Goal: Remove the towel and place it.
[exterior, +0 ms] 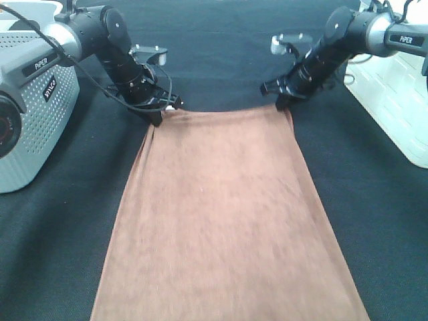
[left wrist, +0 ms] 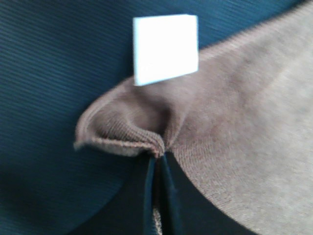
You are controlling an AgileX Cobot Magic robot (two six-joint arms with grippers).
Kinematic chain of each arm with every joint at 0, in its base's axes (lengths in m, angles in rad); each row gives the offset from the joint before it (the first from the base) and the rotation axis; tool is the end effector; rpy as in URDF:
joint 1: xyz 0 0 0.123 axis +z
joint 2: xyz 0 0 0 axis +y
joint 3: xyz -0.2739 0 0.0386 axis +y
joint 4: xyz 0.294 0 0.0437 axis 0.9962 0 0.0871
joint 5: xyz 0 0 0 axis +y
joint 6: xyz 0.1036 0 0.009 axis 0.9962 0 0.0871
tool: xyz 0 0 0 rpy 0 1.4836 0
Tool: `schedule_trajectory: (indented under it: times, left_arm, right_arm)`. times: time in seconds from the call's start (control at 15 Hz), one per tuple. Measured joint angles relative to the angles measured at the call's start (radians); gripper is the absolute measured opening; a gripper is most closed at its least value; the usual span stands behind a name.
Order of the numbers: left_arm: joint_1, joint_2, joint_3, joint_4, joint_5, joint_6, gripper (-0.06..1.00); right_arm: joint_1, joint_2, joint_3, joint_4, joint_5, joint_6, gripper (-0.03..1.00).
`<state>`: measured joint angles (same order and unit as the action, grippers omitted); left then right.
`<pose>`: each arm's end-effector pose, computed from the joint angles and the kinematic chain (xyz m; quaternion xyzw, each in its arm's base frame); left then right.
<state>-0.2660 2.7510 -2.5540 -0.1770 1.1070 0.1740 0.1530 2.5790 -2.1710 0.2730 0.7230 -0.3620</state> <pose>0.5755 -0.1738 0.0808 0.1896 0.9623 -0.0927 0.1713 0.5828 0.1087 0.0724 -0.1710 0.9441 0.0860 0.2685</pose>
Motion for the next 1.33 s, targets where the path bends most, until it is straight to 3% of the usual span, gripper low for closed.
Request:
schedule_trajectory:
  times: [0.2,0.67,0.93,1.33]
  left_arm:
    - [0.004,0.004,-0.051,0.025,-0.117,0.000,0.01]
    - [0.004,0.005,-0.069,0.054,-0.402,0.000,0.01]
    - [0.004,0.025,-0.069,0.066,-0.456,0.000,0.01]
    - [0.004,0.077,-0.069,0.067,-0.540,0.000,0.01]
  right_arm:
    - [0.000,0.000,-0.088,-0.005,-0.067,-0.007,0.01]
    - [0.000,0.003,-0.099,-0.024,-0.292,-0.011,0.01]
    - [0.000,0.039,-0.099,0.018,-0.384,-0.011,0.01]
    - [0.000,0.081,-0.099,0.019,-0.435,-0.027,0.01]
